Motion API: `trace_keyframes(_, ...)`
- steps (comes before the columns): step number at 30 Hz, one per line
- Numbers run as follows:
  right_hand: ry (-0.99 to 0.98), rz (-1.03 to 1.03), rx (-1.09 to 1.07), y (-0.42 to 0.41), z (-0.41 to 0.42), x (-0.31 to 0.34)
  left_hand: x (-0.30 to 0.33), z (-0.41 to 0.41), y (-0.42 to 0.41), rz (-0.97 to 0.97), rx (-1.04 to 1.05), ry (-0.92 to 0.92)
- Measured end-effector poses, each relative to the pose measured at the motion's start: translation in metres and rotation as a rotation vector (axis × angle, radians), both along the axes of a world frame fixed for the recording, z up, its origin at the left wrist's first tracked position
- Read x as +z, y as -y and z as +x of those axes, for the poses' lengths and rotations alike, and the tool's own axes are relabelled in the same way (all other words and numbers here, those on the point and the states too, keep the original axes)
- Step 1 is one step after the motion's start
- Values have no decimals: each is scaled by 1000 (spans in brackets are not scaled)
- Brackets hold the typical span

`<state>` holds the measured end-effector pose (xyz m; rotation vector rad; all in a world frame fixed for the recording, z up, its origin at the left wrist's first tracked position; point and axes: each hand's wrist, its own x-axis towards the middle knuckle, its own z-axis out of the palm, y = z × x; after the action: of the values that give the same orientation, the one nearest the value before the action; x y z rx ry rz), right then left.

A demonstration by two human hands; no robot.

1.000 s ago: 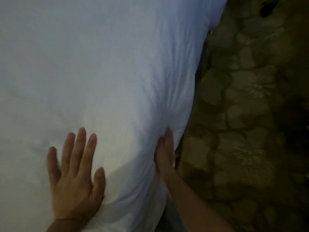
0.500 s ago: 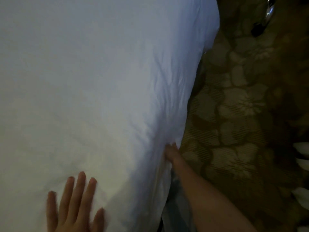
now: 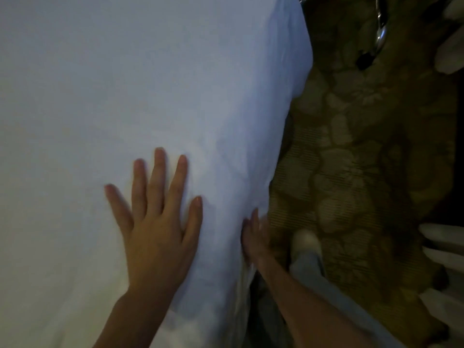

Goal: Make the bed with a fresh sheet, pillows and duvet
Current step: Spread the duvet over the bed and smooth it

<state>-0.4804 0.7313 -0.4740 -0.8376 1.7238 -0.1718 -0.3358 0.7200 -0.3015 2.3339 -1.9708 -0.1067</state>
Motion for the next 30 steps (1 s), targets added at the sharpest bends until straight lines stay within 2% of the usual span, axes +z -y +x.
trace_keyframes(1, -160, 84, -14, 7, -8, -6, 1, 1, 9, 3, -24, 2)
trace_keyframes(2, -231, 53, -106, 18, -11, -6, 2, 3, 17, 7, -34, -5)
trace_keyframes(3, -204, -99, -164, 33, -11, 0, 3, 6, 25, 7, -33, -11)
trace_keyframes(6, 133, -678, -265, 80, 8, 45, 4, 12, 45, -4, -47, 22)
trace_keyframes(8, 319, -882, -230, 103, 21, 61, 2, 12, 62, -8, -56, 26)
trace_keyframes(10, 348, -850, -155, 112, 19, 39, -1, 7, 82, -11, -65, 31)
trace_keyframes(11, 334, -712, -121, 117, 12, 21, -1, 4, 92, -16, -68, 35)
trace_keyframes(13, 139, -327, 19, 128, -16, -16, -1, -2, 114, -23, -79, 43)
trace_keyframes(14, 21, -197, 57, 138, -30, -30, -1, -5, 126, -25, -79, 46)
trace_keyframes(15, -22, -140, 2, 153, -40, -33, -2, -8, 138, -26, -73, 45)
trace_keyframes(16, -1, -179, -93, 171, -43, -25, -2, -11, 151, -27, -65, 39)
trace_keyframes(19, 169, -612, -341, 232, -23, 28, -2, -23, 191, -29, -54, 43)
trace_keyframes(21, 320, -903, -271, 266, -4, 73, -2, -29, 214, -25, -34, 39)
trace_keyframes(23, 345, -1010, -91, 293, 4, 72, -3, -35, 240, -18, -10, 35)
trace_keyframes(24, 322, -949, -36, 302, -1, 43, -3, -37, 253, -7, 1, 51)
trace_keyframes(25, 280, -765, 10, 309, -13, 15, -4, -39, 264, 10, 14, 62)
trace_keyframes(27, 136, -170, -44, 327, -51, -28, -6, -43, 283, 31, 48, 81)
trace_keyframes(28, 76, 55, -111, 339, -69, -35, -7, -44, 290, 44, 67, 94)
trace_keyframes(29, 16, 161, -172, 354, -88, -31, -8, -46, 296, 55, 84, 109)
trace_keyframes(30, -54, 66, -200, 369, -99, -19, -8, -48, 299, 59, 102, 121)
